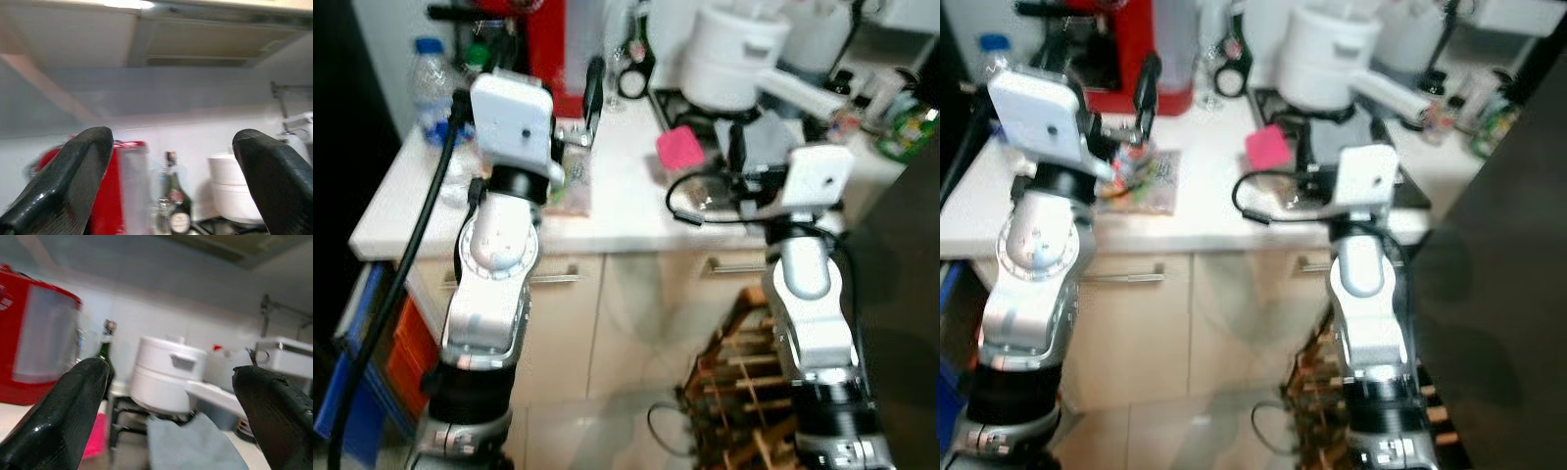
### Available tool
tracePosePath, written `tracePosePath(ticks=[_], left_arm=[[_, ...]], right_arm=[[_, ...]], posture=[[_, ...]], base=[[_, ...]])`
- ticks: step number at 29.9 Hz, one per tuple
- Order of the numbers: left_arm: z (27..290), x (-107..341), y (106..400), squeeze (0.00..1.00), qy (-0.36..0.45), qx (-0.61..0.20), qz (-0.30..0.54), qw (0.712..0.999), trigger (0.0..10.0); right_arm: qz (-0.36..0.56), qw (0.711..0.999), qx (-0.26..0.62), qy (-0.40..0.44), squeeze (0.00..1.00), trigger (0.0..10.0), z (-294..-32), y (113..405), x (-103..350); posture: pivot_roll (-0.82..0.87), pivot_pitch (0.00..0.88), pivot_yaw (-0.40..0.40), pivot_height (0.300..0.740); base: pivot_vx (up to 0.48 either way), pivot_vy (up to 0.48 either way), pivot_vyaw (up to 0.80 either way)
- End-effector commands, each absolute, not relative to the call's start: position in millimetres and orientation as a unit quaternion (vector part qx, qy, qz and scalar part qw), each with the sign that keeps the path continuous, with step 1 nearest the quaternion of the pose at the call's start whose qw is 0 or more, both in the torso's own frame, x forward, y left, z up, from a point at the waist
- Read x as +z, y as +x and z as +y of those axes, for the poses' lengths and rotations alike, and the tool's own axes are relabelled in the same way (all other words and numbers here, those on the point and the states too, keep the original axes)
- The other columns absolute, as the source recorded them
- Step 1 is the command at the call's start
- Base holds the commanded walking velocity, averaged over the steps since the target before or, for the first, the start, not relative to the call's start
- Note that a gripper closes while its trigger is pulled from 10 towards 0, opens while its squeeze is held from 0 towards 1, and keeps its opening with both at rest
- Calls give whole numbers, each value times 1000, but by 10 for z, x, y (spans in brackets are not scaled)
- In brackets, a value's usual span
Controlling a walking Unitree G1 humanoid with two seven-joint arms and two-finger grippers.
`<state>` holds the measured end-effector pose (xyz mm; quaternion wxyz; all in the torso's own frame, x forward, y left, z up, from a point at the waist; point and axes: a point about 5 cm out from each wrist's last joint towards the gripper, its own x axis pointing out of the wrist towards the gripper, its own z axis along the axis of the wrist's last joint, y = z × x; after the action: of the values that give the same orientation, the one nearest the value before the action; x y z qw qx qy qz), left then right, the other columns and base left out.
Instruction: Restocking fridge
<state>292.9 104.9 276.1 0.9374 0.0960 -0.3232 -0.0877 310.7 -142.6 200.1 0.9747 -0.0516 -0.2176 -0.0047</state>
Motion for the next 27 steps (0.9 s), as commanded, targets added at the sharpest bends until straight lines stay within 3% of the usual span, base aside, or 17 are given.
tracePosePath(ticks=[1,9,13,19,27], left_arm=[[1061,2798,2940,0,103,-90,-327,935,10000],[1058,2831,2937,0,94,-87,-341,931,10000],[1044,2846,2916,0,98,-84,-351,928,10000],[1095,2855,2909,0,96,-82,-349,929,10000],[1094,2823,2889,0,100,-93,-343,930,10000]], right_arm=[[-219,975,1,-47,0,10000,-1390,3141,2023],[-226,973,13,-39,0,10000,-1355,3166,2059],[-232,971,39,-26,0,10000,-1300,3124,2119],[-172,979,99,-36,0,10000,-1230,2833,1888],[-151,980,127,-31,0,10000,-1322,2666,1822]], posture=[[62,0,-76,740],[63,0,-77,740],[69,0,-84,740],[66,0,-74,740],[42,0,-53,740]], base=[[480,0,0],[480,0,0],[0,0,0],[0,0,0],[0,0,0]])
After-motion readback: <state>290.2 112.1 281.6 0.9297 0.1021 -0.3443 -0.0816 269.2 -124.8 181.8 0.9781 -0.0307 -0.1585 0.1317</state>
